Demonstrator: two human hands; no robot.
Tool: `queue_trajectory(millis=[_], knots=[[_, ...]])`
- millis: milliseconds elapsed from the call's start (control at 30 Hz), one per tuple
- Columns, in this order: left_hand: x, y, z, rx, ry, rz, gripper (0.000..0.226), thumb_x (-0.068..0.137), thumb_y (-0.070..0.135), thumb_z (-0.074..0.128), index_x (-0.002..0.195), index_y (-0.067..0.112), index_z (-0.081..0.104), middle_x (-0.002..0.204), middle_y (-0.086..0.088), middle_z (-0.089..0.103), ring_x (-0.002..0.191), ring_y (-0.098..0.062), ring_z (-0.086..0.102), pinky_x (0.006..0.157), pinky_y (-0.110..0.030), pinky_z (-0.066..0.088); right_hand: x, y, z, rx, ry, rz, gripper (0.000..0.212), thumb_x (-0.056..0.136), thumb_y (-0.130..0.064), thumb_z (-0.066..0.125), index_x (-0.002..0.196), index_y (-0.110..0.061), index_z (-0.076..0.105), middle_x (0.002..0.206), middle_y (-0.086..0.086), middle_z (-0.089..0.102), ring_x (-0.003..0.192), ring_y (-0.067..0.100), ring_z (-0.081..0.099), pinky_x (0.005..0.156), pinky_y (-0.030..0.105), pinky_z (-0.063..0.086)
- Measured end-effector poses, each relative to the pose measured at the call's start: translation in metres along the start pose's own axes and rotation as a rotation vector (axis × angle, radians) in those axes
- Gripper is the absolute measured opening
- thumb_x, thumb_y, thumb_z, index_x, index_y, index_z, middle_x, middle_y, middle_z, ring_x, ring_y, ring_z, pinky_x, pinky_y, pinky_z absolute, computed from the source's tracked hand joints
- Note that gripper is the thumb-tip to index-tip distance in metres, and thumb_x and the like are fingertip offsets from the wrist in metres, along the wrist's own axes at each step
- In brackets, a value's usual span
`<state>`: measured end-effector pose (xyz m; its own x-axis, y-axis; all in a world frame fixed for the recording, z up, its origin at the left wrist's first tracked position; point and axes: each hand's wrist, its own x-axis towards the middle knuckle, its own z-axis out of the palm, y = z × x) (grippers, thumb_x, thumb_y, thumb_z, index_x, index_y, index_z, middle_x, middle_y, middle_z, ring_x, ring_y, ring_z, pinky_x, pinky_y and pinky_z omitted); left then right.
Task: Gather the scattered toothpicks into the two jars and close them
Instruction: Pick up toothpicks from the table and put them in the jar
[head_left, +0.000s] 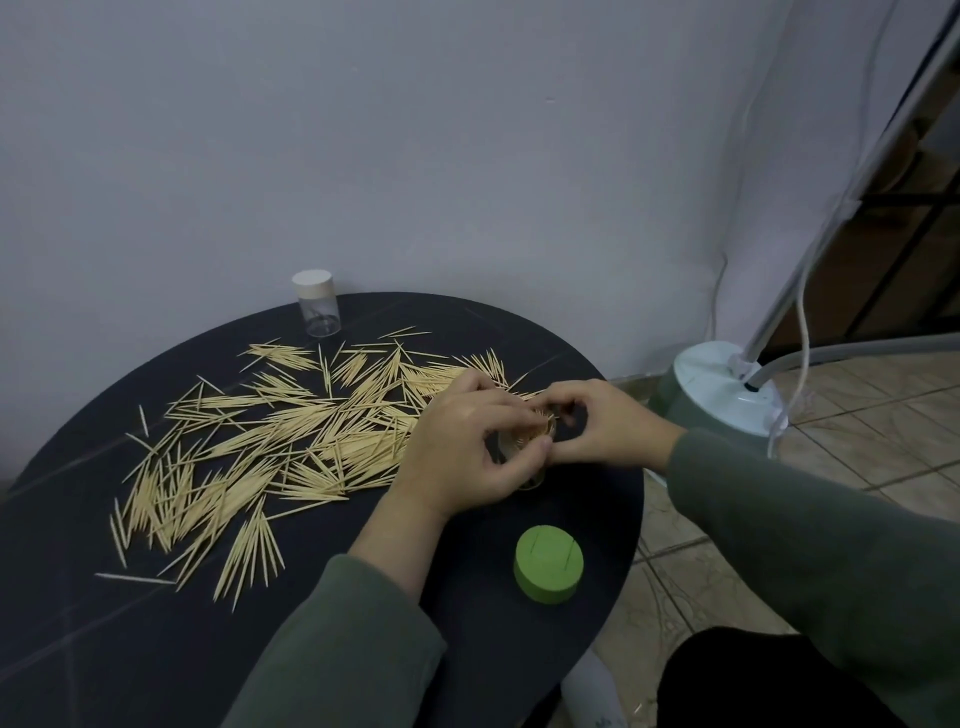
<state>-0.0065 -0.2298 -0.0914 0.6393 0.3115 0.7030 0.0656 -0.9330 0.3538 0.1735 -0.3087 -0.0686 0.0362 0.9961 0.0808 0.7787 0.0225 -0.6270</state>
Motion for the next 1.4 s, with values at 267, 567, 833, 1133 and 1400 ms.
queue_trajectory(millis=[267,567,833,1133,1400], knots=[[-0.001,-0.004,-0.001,-0.042,0.062,-0.033,0.027,0.081,0.04,0.061,0.088,0.021,0.079,0.094,0.011,0.069,0.092,-0.013,0.049,0.075,-0.024,0.042,0.003,0.004,0.0,0.002,-0.023,0.005,0.06,0.052,-0.07,0.075,0.105,-0.045,0.063,0.094,-0.012,0.064,0.085,0.021,0.055,0.076,0.045,0.05],[0.002,-0.019,-0.009,0.034,0.207,-0.434,0.022,0.093,0.03,0.053,0.103,0.027,0.072,0.102,0.009,0.063,0.099,-0.008,0.044,0.078,-0.014,0.028,0.004,0.017,-0.013,-0.311,-0.115,-0.016,0.054,0.083,-0.028,0.067,0.134,-0.033,0.051,0.118,-0.013,0.055,0.107,0.006,0.053,0.098,0.035,0.045],[0.002,-0.019,0.001,0.421,-0.208,-0.666,0.032,0.088,0.049,0.061,0.115,0.032,0.066,0.117,0.008,0.058,0.108,-0.016,0.042,0.089,-0.031,0.04,0.03,0.022,-0.002,-0.636,0.085,0.101,0.021,0.093,-0.041,0.057,0.11,-0.033,0.065,0.116,-0.011,0.058,0.111,0.01,0.052,0.101,0.036,0.034],[0.007,-0.024,0.004,0.536,-0.191,-0.758,0.024,0.093,0.043,0.056,0.107,0.03,0.07,0.114,0.004,0.059,0.107,-0.02,0.044,0.084,-0.033,0.04,0.076,0.01,0.008,-0.648,0.041,-0.006,0.029,0.088,-0.041,0.063,0.117,-0.035,0.061,0.123,-0.01,0.056,0.116,0.014,0.047,0.099,0.039,0.029],[0.018,-0.039,0.004,0.542,-0.251,-0.67,0.03,0.094,0.036,0.056,0.123,0.028,0.06,0.124,0.005,0.057,0.111,-0.019,0.044,0.089,-0.034,0.041,0.093,0.008,0.007,-0.638,-0.01,-0.026,0.024,0.088,-0.042,0.064,0.111,-0.036,0.066,0.113,-0.014,0.065,0.108,0.009,0.052,0.097,0.035,0.025]])
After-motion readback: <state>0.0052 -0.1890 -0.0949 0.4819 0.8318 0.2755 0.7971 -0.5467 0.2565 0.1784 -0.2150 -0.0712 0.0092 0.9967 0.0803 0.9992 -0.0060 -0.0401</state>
